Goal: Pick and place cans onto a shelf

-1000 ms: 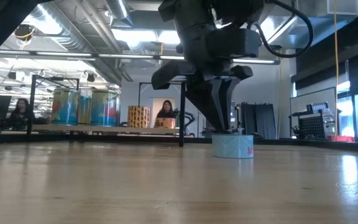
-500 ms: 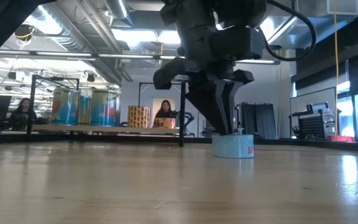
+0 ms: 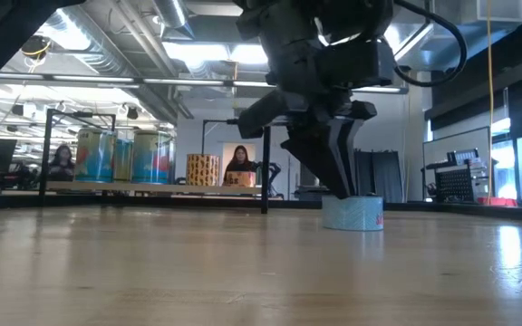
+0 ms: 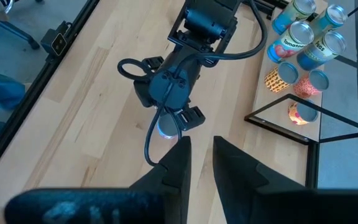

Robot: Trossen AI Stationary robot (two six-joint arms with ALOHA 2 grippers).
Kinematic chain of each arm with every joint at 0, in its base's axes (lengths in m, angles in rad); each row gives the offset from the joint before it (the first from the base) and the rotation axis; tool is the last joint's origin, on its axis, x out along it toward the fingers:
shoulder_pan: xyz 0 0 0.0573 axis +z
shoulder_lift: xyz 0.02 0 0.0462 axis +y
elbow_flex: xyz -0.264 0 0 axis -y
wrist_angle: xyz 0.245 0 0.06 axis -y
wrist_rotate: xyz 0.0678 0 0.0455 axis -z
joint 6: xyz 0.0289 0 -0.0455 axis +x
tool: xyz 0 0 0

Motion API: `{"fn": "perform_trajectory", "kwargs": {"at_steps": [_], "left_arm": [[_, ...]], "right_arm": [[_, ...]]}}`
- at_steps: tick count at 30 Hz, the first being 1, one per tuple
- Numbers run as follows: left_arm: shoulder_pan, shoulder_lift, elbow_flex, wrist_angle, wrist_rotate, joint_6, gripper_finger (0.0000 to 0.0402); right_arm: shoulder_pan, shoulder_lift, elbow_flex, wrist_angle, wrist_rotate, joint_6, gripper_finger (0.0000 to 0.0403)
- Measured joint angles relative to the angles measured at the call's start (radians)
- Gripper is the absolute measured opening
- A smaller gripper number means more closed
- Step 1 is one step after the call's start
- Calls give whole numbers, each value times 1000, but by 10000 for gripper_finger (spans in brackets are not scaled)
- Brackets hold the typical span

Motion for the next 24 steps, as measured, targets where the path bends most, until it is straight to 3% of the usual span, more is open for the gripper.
{"fn": "perform_trajectory", "kwargs": {"at_steps": [5, 14, 24], "left_arm": [[-9, -4, -2, 14, -15, -20, 53], [-11, -5, -2, 25, -15, -192, 53], [-21, -5, 10, 12, -86, -212, 53]], "right_arm": [[0, 0, 0, 0, 0, 0, 69], [0, 0, 0, 0, 0, 0, 69], [0, 0, 0, 0, 0, 0, 69]]}}
